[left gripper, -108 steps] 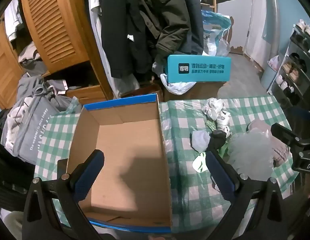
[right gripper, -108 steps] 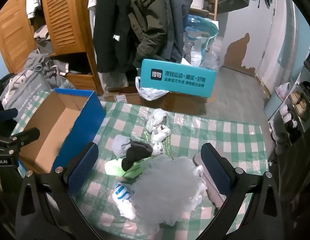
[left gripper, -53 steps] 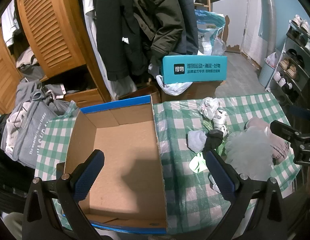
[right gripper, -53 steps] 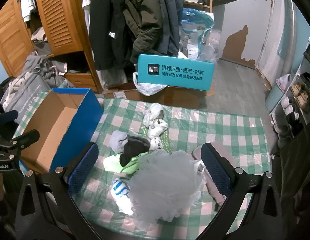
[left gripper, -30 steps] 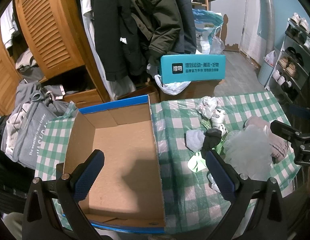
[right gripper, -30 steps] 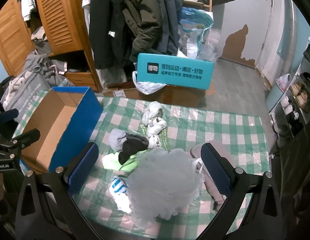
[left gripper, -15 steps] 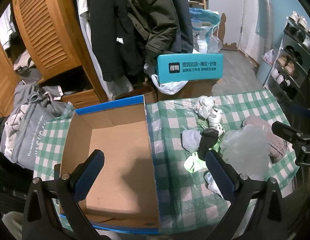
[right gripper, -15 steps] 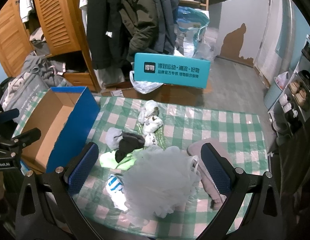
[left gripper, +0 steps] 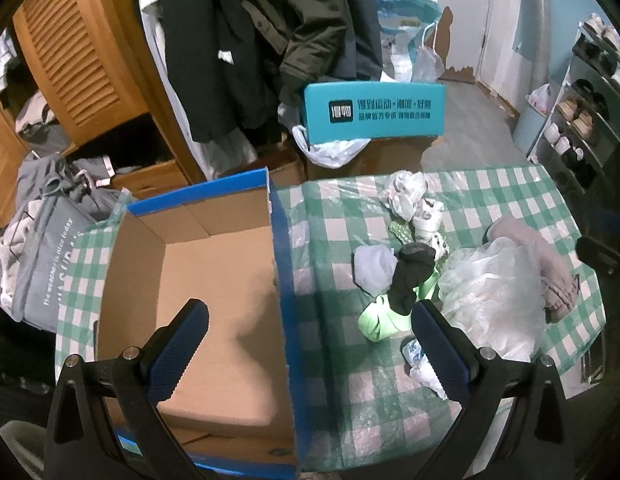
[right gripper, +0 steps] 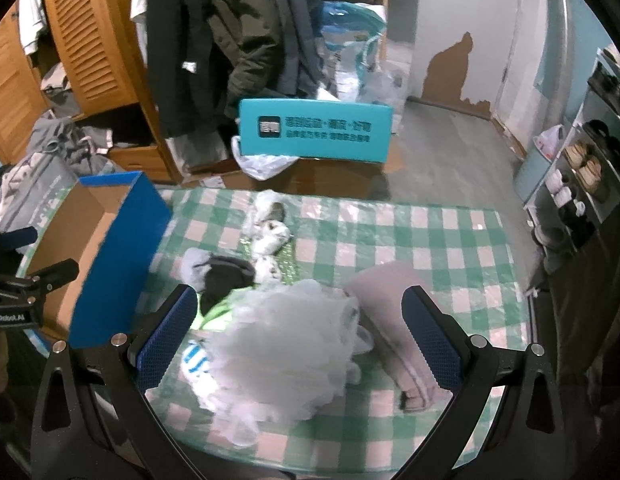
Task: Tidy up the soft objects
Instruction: 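Grasp the grey fleece sock with the right gripper while the left gripper approaches the light grey sock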
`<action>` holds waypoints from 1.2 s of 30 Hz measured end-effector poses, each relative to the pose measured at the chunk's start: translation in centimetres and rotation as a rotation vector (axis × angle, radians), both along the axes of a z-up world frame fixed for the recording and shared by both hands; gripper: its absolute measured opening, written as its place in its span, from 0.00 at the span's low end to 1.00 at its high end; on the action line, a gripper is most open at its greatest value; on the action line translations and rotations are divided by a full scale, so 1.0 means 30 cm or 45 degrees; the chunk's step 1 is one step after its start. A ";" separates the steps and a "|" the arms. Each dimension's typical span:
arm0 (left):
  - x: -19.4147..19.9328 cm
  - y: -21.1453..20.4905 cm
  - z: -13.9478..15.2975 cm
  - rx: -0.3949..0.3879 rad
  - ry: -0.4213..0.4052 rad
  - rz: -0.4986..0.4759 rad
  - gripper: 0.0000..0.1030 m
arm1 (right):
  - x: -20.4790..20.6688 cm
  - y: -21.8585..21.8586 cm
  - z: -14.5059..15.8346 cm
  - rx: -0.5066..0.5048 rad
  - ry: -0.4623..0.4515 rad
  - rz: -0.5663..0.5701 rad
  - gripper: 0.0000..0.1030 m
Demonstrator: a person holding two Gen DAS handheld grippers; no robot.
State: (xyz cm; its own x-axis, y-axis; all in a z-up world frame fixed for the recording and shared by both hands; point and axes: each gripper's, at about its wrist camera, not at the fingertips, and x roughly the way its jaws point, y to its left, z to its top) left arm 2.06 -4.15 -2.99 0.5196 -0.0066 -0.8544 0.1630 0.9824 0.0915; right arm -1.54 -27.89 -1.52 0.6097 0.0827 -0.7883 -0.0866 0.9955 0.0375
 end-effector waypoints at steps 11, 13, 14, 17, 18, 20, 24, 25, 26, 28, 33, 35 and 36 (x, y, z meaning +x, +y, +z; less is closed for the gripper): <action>0.069 -0.089 -0.075 0.033 0.072 -0.060 0.99 | 0.030 -0.154 -0.058 -0.016 0.053 -0.118 0.98; 0.086 -0.099 -0.098 0.040 0.093 -0.068 0.99 | 0.041 -0.180 -0.074 -0.025 0.068 -0.132 0.98; 0.091 -0.101 -0.106 0.043 0.101 -0.069 0.99 | 0.049 -0.194 -0.083 -0.028 0.076 -0.141 0.98; 0.109 -0.110 -0.134 0.042 0.125 -0.077 0.99 | 0.078 -0.229 -0.117 -0.031 0.116 -0.149 0.98; 0.116 -0.112 -0.142 0.039 0.132 -0.079 0.99 | 0.085 -0.239 -0.126 -0.038 0.122 -0.155 0.98; 0.132 -0.119 -0.164 0.037 0.153 -0.085 0.99 | 0.100 -0.260 -0.147 -0.052 0.145 -0.163 0.98; 0.162 -0.133 -0.206 0.030 0.195 -0.101 0.99 | 0.122 -0.304 -0.197 -0.056 0.204 -0.190 0.98; 0.170 -0.138 -0.216 0.032 0.203 -0.104 0.99 | 0.126 -0.312 -0.210 -0.060 0.222 -0.193 0.98; 0.177 -0.144 -0.228 0.034 0.214 -0.109 0.99 | 0.130 -0.321 -0.226 -0.070 0.242 -0.198 0.98; 0.187 -0.153 -0.244 0.036 0.228 -0.113 0.99 | 0.138 -0.334 -0.252 -0.086 0.267 -0.207 0.98; 0.213 -0.175 -0.292 0.034 0.267 -0.116 0.99 | 0.152 -0.366 -0.325 -0.120 0.329 -0.215 0.98; 0.227 -0.178 -0.314 0.034 0.283 -0.115 0.99 | 0.153 -0.372 -0.346 -0.134 0.348 -0.219 0.98; 0.233 -0.178 -0.322 0.031 0.292 -0.115 0.99 | 0.156 -0.376 -0.361 -0.141 0.360 -0.216 0.98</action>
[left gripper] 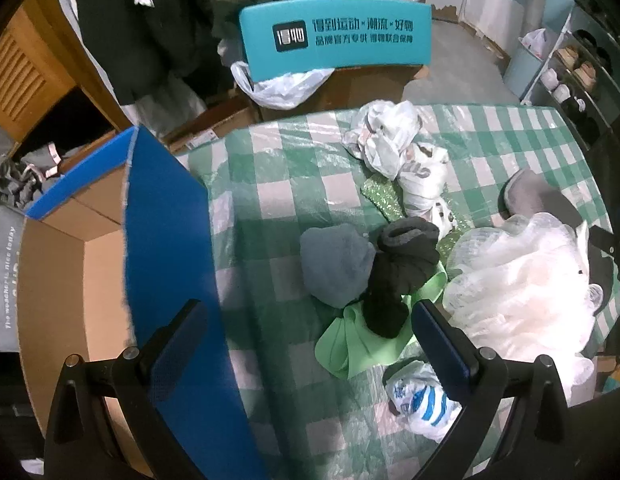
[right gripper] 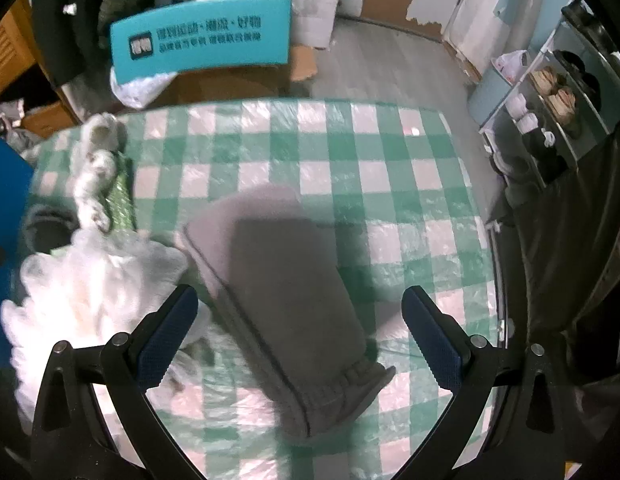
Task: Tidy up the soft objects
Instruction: 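Grasp the grey fleece sock with the right gripper while the left gripper approaches the light grey sock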
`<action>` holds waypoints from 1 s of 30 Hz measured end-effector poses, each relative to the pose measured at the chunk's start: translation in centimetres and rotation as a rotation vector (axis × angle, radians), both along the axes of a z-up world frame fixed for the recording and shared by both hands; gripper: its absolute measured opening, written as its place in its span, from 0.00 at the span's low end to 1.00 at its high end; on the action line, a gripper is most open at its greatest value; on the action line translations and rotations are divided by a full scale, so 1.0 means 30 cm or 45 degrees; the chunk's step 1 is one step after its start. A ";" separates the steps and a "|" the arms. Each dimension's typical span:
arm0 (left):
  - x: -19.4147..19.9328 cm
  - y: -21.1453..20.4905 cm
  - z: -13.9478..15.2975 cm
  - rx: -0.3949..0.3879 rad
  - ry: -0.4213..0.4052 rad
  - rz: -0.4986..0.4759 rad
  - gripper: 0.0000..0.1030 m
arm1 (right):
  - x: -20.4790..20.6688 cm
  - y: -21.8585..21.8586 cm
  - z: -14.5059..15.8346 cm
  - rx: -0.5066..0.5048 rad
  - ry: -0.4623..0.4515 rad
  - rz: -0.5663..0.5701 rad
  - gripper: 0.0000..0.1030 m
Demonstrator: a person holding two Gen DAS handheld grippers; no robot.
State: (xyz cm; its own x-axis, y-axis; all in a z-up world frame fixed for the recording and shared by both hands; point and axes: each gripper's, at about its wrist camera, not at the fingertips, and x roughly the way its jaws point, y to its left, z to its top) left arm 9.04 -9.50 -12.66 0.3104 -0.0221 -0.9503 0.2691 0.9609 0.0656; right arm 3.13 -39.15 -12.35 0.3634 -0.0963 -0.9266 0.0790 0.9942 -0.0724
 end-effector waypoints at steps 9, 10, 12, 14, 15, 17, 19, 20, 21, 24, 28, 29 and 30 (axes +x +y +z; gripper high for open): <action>0.041 -0.018 -0.059 0.033 0.020 -0.021 0.99 | 0.024 -0.001 -0.101 -0.007 0.106 0.047 0.98; 0.040 -0.020 -0.063 0.045 0.016 -0.028 0.99 | 0.027 -0.001 -0.116 -0.006 0.126 0.051 0.98; 0.047 -0.026 -0.075 0.083 0.002 -0.038 0.99 | 0.031 -0.001 -0.139 -0.012 0.151 0.058 0.98; 0.058 -0.026 -0.088 0.115 -0.008 -0.045 0.99 | 0.035 0.001 -0.166 -0.020 0.179 0.069 0.98; 0.064 -0.024 -0.092 0.125 -0.011 -0.045 0.99 | 0.037 0.003 -0.179 -0.024 0.191 0.069 0.98; 0.078 -0.017 -0.097 0.128 -0.016 -0.039 0.99 | 0.041 0.000 -0.200 -0.027 0.214 0.067 0.98; 0.085 -0.010 -0.096 0.112 -0.024 -0.042 0.99 | 0.043 0.000 -0.216 -0.017 0.227 0.065 0.98; 0.089 -0.008 -0.095 0.108 -0.028 -0.044 0.99 | 0.046 -0.001 -0.220 -0.014 0.230 0.065 0.98; 0.096 -0.010 -0.098 0.109 -0.032 -0.048 0.99 | 0.048 -0.002 -0.228 -0.011 0.237 0.064 0.98; 0.101 -0.008 -0.101 0.107 -0.029 -0.070 0.99 | 0.056 -0.005 -0.247 0.021 0.262 0.073 0.89; 0.099 -0.012 -0.087 0.055 -0.026 -0.089 0.99 | 0.058 -0.008 -0.253 0.050 0.275 0.074 0.73; 0.092 -0.015 -0.083 0.047 -0.027 -0.091 0.99 | 0.057 -0.006 -0.252 0.058 0.274 0.072 0.70; 0.089 -0.017 -0.081 0.040 -0.026 -0.092 0.99 | 0.058 -0.006 -0.246 0.076 0.274 0.070 0.61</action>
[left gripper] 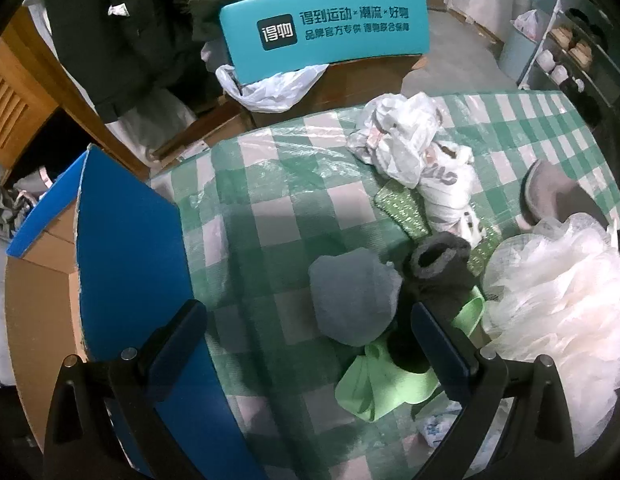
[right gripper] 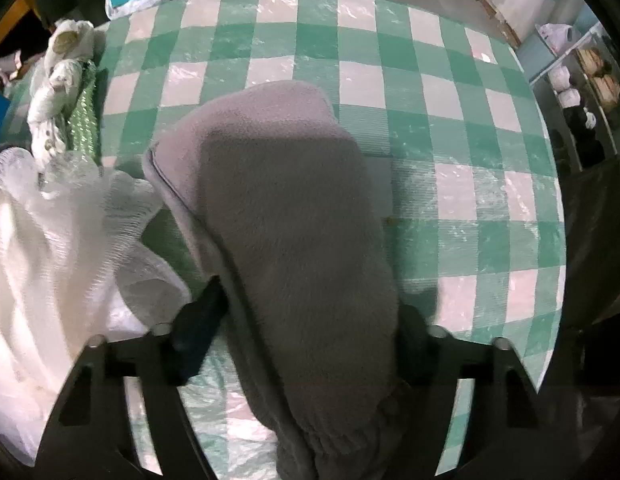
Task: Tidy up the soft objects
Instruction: 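Grasp the grey fleece sock with the right gripper while the left gripper approaches the light grey sock, then close the left gripper on the light grey sock while the right gripper holds the fleece sock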
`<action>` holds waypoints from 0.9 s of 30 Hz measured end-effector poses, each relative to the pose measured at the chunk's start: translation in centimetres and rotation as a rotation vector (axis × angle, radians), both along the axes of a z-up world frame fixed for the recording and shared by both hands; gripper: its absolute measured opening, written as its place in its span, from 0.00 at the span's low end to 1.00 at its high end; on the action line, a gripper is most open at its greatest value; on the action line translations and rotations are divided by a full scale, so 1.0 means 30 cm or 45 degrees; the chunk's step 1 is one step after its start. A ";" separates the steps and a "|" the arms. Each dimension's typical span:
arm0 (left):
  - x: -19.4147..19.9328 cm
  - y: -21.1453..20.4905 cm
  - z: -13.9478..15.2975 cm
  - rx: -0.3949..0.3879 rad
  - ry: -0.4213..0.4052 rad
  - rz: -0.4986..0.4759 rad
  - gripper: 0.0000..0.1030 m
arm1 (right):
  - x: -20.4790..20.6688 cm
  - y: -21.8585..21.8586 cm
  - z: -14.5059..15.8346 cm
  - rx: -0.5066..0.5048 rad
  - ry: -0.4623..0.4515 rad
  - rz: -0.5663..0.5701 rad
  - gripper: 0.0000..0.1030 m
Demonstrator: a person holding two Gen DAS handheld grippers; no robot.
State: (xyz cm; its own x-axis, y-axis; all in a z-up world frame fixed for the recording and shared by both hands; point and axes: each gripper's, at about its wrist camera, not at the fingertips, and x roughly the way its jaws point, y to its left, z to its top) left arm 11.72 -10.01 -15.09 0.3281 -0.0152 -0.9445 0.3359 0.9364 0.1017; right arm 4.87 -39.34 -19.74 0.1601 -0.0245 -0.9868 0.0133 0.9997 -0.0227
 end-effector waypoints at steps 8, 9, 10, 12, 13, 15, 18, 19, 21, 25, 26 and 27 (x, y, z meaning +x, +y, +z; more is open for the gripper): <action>-0.013 -0.033 -0.005 -0.029 0.034 -0.024 0.99 | -0.007 -0.004 0.083 0.010 -0.076 -0.065 0.27; -0.004 -0.032 -0.014 -0.025 0.039 -0.014 0.99 | -0.010 -0.014 0.100 0.005 -0.095 -0.086 0.27; 0.004 -0.027 -0.019 -0.037 0.046 -0.002 0.99 | -0.009 -0.023 0.114 0.002 -0.110 -0.101 0.27; 0.019 -0.013 -0.028 -0.066 0.055 0.028 0.99 | -0.008 -0.047 0.145 0.009 -0.143 -0.129 0.27; 0.022 -0.007 -0.030 -0.077 0.059 0.044 0.99 | -0.009 -0.055 0.159 0.016 -0.155 -0.140 0.27; 0.032 0.008 -0.038 -0.103 0.071 0.072 0.99 | -0.018 -0.059 0.172 0.031 -0.171 -0.147 0.27; 0.043 0.020 -0.043 -0.114 0.074 0.094 0.98 | -0.020 -0.061 0.171 0.039 -0.171 -0.149 0.27; 0.046 0.024 -0.043 -0.121 0.080 0.099 0.95 | -0.018 -0.060 0.166 0.040 -0.167 -0.148 0.27; 0.043 0.028 -0.036 -0.144 0.088 0.110 0.94 | 0.001 -0.028 0.143 0.037 -0.161 -0.147 0.27; 0.035 0.024 -0.024 -0.121 0.071 0.093 0.94 | -0.014 -0.019 0.137 0.038 -0.161 -0.148 0.27; 0.036 0.022 -0.026 -0.108 0.068 0.087 0.94 | -0.014 -0.022 0.138 0.038 -0.165 -0.147 0.27; 0.041 0.021 -0.033 -0.090 0.064 0.085 0.94 | -0.017 -0.016 0.138 0.038 -0.169 -0.147 0.27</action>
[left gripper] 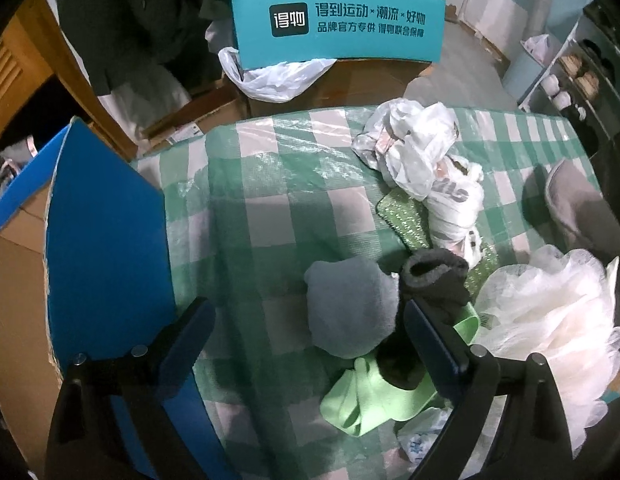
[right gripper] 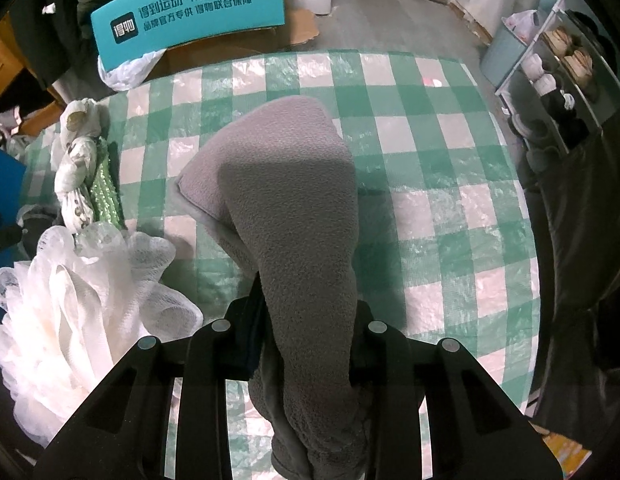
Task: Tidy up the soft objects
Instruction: 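Close the left gripper on the light grey sock while the right gripper holds the fleece sock, then lift both held socks off the cloth toward the cardboard box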
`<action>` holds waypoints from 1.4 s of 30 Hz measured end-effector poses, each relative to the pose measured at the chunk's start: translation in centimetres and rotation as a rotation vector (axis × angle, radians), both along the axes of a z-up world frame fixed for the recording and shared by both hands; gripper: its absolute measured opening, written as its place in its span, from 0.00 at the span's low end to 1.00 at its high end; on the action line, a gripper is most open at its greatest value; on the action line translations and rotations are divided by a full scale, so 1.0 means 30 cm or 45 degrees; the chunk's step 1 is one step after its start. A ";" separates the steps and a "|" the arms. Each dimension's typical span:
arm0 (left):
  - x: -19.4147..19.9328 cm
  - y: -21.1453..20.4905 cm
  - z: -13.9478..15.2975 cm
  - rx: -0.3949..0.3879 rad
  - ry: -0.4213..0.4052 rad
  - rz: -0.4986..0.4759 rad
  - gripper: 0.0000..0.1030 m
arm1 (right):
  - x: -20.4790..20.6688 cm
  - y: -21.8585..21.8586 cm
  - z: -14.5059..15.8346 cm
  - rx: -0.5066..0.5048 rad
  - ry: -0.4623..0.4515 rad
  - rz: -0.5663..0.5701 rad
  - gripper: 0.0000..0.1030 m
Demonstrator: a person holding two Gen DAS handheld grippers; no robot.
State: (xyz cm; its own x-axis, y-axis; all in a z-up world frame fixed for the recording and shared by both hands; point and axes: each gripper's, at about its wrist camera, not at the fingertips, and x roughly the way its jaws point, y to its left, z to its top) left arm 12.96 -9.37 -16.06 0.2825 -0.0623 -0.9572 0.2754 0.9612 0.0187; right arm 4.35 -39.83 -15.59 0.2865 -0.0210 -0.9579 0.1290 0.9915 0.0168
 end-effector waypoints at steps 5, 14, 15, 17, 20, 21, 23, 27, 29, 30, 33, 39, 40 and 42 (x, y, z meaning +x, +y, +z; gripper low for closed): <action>0.009 0.018 -0.034 0.034 0.014 -0.002 0.94 | -0.004 0.003 0.012 0.004 -0.016 0.003 0.27; 0.016 -0.008 -0.071 -0.021 0.051 -0.031 0.94 | -0.003 0.005 0.020 0.015 -0.020 0.001 0.27; 0.012 -0.016 -0.073 -0.008 0.050 -0.041 0.94 | -0.006 0.003 0.020 0.016 -0.020 0.001 0.27; 0.007 -0.034 -0.083 0.018 0.046 -0.062 0.93 | -0.007 0.004 0.021 0.018 -0.017 0.000 0.27; -0.004 -0.058 -0.086 0.039 0.037 -0.098 0.83 | -0.009 0.006 0.028 0.019 -0.025 -0.003 0.27; -0.007 -0.063 -0.084 0.044 0.035 -0.109 0.78 | -0.010 0.007 0.032 0.020 -0.029 -0.002 0.27; -0.013 -0.072 -0.082 0.044 0.034 -0.126 0.69 | -0.012 0.010 0.040 0.020 -0.036 0.001 0.27; -0.021 -0.079 -0.080 0.013 0.035 -0.154 0.37 | -0.019 0.018 0.069 0.021 -0.066 0.001 0.27; -0.026 -0.077 -0.075 0.003 0.025 -0.151 0.32 | -0.022 0.017 0.089 0.018 -0.083 -0.003 0.27; -0.030 -0.075 -0.068 0.005 0.012 -0.149 0.29 | -0.024 0.019 0.099 0.019 -0.091 -0.005 0.27; -0.047 -0.069 -0.043 0.001 -0.010 -0.161 0.28 | -0.027 0.029 0.131 0.021 -0.115 -0.008 0.27; -0.076 -0.057 0.034 0.007 -0.081 -0.169 0.28 | -0.041 0.062 0.192 0.019 -0.152 0.009 0.27; -0.083 -0.053 0.050 0.005 -0.093 -0.168 0.28 | -0.044 0.068 0.202 0.018 -0.158 0.012 0.27; -0.092 -0.048 0.071 0.007 -0.113 -0.162 0.28 | -0.051 0.079 0.223 0.017 -0.171 0.023 0.27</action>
